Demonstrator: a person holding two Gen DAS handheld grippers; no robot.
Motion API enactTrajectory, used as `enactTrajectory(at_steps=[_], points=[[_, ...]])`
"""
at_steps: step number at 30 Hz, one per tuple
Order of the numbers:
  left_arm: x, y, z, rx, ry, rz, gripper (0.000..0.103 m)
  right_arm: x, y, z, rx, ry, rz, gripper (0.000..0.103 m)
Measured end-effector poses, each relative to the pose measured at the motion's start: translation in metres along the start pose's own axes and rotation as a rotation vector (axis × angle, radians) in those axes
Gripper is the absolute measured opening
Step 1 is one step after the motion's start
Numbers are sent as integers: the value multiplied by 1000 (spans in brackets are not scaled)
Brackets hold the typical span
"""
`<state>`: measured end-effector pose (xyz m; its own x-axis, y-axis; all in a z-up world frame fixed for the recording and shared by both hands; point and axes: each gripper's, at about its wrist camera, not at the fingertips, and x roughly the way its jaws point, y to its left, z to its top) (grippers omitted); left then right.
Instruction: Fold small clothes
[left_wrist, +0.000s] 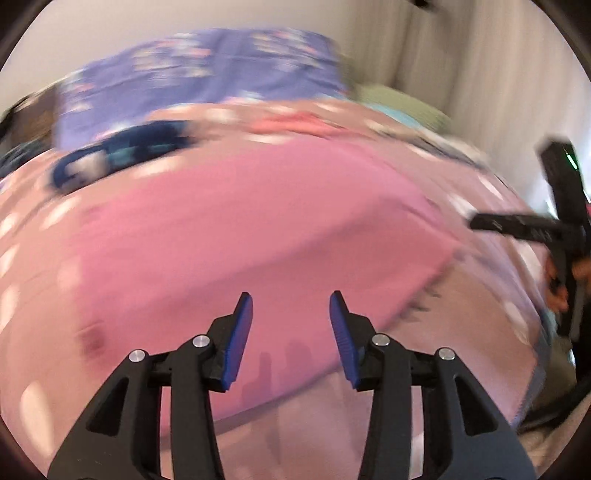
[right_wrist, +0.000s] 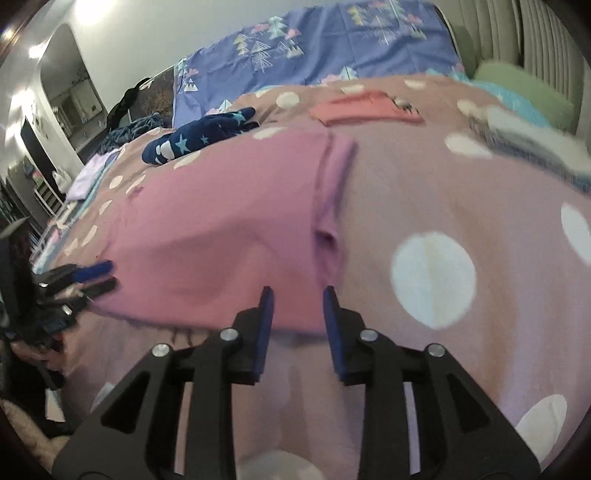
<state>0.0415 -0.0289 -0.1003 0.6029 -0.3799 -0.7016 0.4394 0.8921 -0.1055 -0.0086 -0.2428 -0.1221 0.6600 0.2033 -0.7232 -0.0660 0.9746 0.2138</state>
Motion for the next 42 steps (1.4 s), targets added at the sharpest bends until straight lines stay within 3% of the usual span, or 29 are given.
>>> enactTrajectory(at_steps=[3, 6, 10, 14, 18, 22, 26, 31, 33, 34, 35, 36, 37, 39, 40, 41, 42], points=[[-31, 55, -18, -123, -40, 153, 48, 6, 56, 3, -193, -58, -41, 29], [-52, 97, -39, -180, -30, 285, 48, 15, 131, -9, -405, -83, 38, 35], [-75, 134, -60, -246, -34, 333, 48, 32, 217, -36, -628, -64, 175, 38], [-78, 160, -68, -295, -55, 320, 48, 47, 275, -58, -798, -57, 220, 40], [-67, 172, -70, -306, -53, 276, 48, 65, 307, -69, -894, -46, 168, 43], [-49, 187, -55, -294, -46, 187, 50, 83, 326, -74, -942, -24, 134, 48], [-9, 202, -21, -280, -13, 30, 50, 101, 341, -70, -945, -23, 107, 48], [48, 217, 12, -264, 41, -43, 50, 118, 352, -62, -925, -29, 72, 48], [61, 226, 23, -302, 28, -127, 49, 122, 354, -60, -921, -31, 59, 48], [67, 230, 27, -322, 25, -164, 46, 123, 355, -59, -921, -31, 52, 47], [75, 234, 32, -349, 29, -206, 30, 124, 357, -58, -924, -33, 41, 47], [82, 237, 35, -368, 45, -230, 8, 125, 359, -58, -928, -33, 31, 47], [87, 238, 37, -379, 58, -241, 4, 125, 360, -58, -930, -35, 24, 46], [92, 239, 38, -399, 53, -261, 4, 127, 361, -58, -935, -38, 15, 36], [90, 239, 37, -397, 41, -262, 4, 128, 362, -58, -935, -32, 21, 16], [88, 238, 36, -394, 27, -260, 4, 129, 361, -58, -935, -26, 28, 6], [85, 238, 35, -394, 14, -257, 3, 129, 361, -57, -935, -31, 25, 5]])
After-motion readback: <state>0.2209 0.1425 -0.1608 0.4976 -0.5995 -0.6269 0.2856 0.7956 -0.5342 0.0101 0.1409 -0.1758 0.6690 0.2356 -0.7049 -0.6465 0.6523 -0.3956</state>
